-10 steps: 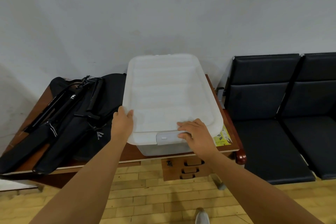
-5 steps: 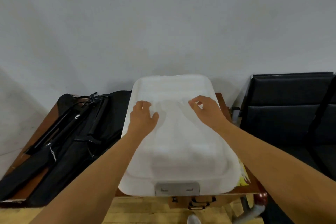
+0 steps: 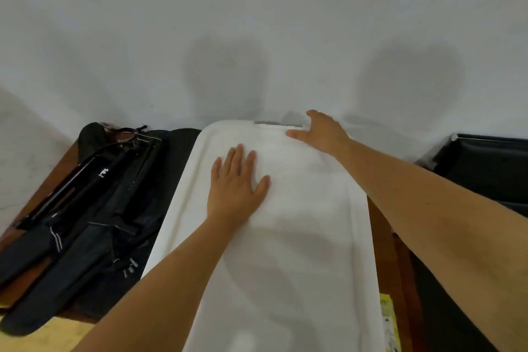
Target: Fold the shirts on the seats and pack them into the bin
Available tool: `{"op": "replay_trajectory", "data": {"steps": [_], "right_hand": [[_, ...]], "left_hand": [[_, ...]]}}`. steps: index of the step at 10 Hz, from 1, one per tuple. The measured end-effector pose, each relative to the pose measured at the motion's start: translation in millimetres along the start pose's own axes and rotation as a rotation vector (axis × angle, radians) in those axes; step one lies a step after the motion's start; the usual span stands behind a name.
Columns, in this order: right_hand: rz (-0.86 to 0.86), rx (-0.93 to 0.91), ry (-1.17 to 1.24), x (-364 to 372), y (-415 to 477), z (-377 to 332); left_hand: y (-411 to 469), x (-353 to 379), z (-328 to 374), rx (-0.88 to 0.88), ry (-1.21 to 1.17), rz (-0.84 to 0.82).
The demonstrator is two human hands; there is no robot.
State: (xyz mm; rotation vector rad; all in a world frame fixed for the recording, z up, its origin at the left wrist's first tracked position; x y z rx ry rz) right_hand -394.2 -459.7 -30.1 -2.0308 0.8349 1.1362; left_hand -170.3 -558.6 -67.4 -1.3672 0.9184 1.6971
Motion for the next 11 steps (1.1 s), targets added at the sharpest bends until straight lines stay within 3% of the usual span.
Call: {"op": "replay_trajectory", "data": {"steps": [2, 3, 4, 8, 9, 10, 11], "right_hand": [[-0.246, -0.040, -0.017, 13, 42, -14], [-0.274, -0.069, 0.052, 15, 49, -15], [-0.261, -0.104, 0.133, 16, 46, -15], [0.055, -0.240, -0.071, 24, 18, -22], [0.089, -0.245, 0.007, 24, 6, -27], [0.123, -0.207, 0.122, 13, -23, -33], [0.137, -0.139, 0.246, 2, -59, -40]], "left_hand": [[0, 4, -1, -0.009, 0.032, 0.026], [0, 6, -3, -0.019, 0.041, -0.003], [1, 6, -4, -0.028, 0.047, -0.013], [1, 2, -1, -0.027, 0.029, -0.027], [1, -2, -1, -0.028, -0.008, -0.080], [8, -6, -4, -0.019, -0.097, -0.191], [14, -27, -19, -0.077, -0.391, -0.315]]}}
Point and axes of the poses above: each hand's wrist, its own y-axis towards the middle knuckle, its own x-axis out of the palm, z = x × y, the point moved 6 cm from there along y, towards the middle knuckle, and after that the axes turned 4 degrees about x, right-handed, at the moved point
